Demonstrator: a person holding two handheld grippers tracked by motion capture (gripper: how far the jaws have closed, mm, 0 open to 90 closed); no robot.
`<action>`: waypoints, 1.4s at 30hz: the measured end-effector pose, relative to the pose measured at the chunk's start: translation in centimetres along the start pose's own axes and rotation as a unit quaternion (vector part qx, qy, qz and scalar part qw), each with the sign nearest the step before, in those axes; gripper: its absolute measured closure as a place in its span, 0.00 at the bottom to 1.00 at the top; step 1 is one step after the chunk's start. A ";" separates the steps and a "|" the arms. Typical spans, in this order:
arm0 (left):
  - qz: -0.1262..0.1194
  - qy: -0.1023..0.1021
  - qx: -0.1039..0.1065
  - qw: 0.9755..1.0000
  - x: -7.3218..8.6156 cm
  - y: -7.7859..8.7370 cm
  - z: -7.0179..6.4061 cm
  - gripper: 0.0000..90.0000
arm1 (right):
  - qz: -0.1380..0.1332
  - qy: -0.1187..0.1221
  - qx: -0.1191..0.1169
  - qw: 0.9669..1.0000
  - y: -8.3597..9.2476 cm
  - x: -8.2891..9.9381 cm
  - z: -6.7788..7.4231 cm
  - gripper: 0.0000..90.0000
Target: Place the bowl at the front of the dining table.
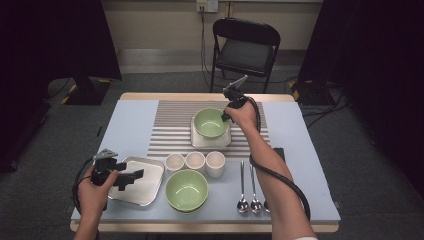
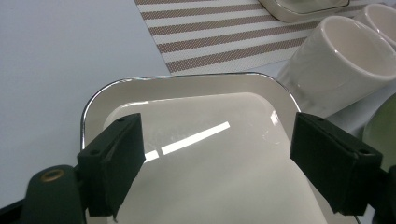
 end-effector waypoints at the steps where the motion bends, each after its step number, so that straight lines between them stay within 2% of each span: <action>1: -0.001 0.000 0.000 1.000 0.0 0.0 0.0 0.19 | -0.001 -0.004 0.001 1.000 0.0 0.0 0.0 0.96; 11: 0.001 0.002 0.000 1.000 0.0 -0.1 0.1 0.19 | 0.002 -0.010 0.007 1.000 -0.2 0.0 -0.5 0.96; 42: 0.000 0.005 0.000 1.000 0.2 0.0 0.3 0.19 | 0.007 -0.013 0.011 1.000 -2.0 -0.5 -0.5 0.96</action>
Point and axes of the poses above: each handheld gripper's, and its own axes: y roughly backward along the jaws, x roughly out of its underside, z roughly to its left, the point moved 9 cm from there along -y, roughly forward along the jaws, and after that the axes turned 6 degrees about z, right-handed, at the moved point
